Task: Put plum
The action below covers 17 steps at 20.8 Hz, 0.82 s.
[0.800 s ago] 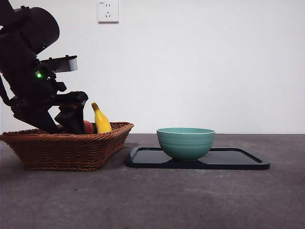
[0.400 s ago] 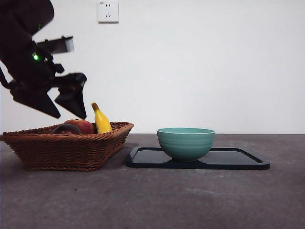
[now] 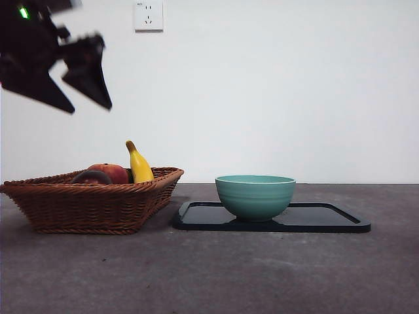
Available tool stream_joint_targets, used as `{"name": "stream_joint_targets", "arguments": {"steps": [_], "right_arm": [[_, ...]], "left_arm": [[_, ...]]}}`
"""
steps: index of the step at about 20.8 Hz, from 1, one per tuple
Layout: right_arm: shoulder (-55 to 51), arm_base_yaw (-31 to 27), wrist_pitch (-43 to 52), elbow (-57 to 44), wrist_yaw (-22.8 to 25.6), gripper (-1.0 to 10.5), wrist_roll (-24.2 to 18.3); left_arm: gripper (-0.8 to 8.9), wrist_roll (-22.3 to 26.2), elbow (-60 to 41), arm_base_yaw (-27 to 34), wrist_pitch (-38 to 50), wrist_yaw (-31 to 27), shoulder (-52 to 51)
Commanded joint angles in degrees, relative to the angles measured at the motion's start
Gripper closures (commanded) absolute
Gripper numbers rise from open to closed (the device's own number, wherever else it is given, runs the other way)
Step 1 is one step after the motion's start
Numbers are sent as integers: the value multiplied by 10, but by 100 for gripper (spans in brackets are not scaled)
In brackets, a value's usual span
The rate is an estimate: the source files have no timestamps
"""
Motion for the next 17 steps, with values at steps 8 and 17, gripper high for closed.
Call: {"name": "stream_joint_targets", "arguments": {"steps": [8,17], "right_arm": [[2,3,26,3,0,742,5],[2,3,26,3,0,742,5]], "left_arm": [[431,-40,9,-3,-81,128,-124],[437,-37,9,-3,-223,238,-202]]}}
